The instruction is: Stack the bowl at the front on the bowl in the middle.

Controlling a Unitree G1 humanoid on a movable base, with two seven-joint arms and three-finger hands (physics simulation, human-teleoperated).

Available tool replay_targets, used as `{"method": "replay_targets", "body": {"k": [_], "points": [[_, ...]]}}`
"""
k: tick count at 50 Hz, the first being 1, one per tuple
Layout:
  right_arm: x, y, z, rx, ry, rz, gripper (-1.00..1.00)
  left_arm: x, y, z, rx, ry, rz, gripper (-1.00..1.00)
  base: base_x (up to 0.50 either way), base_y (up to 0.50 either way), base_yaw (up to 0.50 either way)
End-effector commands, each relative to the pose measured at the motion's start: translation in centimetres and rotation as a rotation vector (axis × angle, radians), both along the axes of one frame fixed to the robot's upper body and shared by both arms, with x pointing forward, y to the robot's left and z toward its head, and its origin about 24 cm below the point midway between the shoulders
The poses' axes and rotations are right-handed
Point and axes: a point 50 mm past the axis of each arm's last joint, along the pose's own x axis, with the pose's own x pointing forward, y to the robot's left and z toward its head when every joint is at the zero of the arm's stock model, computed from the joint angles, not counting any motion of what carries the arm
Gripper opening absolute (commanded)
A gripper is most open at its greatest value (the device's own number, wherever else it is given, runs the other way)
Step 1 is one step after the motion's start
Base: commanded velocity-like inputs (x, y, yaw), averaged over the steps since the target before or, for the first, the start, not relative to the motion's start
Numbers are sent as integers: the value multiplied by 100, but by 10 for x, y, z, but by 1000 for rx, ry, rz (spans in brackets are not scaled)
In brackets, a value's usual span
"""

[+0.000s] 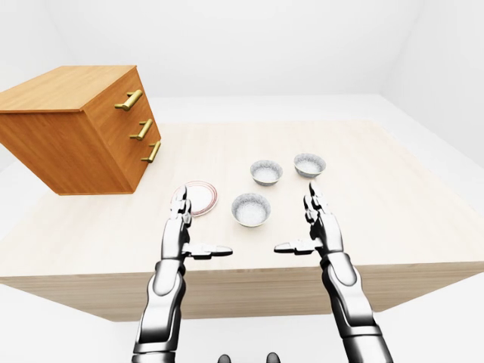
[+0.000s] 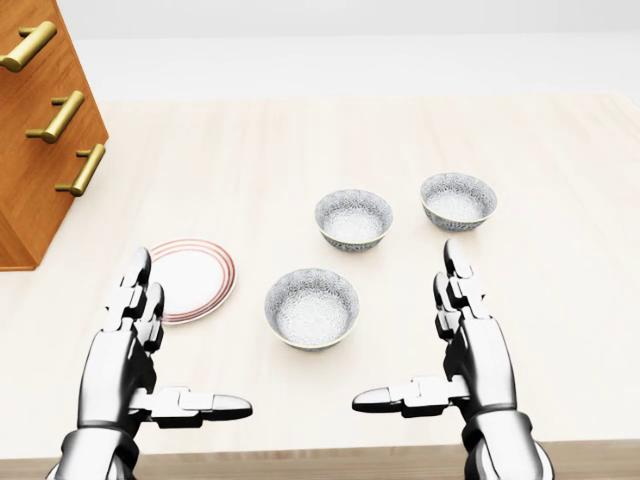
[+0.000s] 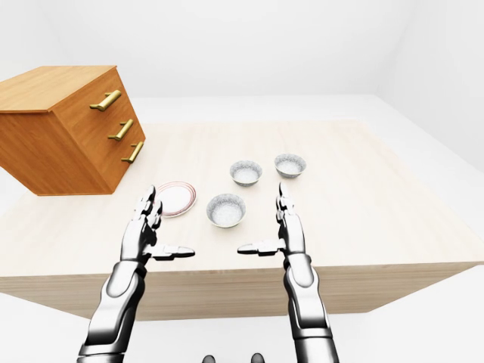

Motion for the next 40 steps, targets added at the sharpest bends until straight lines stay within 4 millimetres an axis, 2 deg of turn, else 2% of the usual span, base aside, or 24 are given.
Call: {"method": "replay_targets", "body": {"k": [1, 8, 16, 26, 32, 40], "points": [[2, -1, 12, -5, -42, 2, 100, 1, 4, 24, -16, -73, 13, 100, 0, 0, 0], [1, -5, 35, -13, -111, -8, 100, -4, 10, 63, -36, -244, 27, 100, 0, 0, 0], [-1, -8, 60, -10, -171, -21, 100, -10, 13, 91, -58, -366, 37, 100, 0, 0, 0], [-6, -11, 83, -19, -270, -25, 100, -19, 15, 108, -72, -450, 39, 100, 0, 0, 0], [-8, -11, 87, -20, -290, -20, 100, -18, 14, 109, -67, -449, 44, 100, 0, 0, 0], [-9, -13, 91, -22, -306, -24, 100, -17, 14, 105, -67, -431, 43, 100, -10, -47, 0]]}}
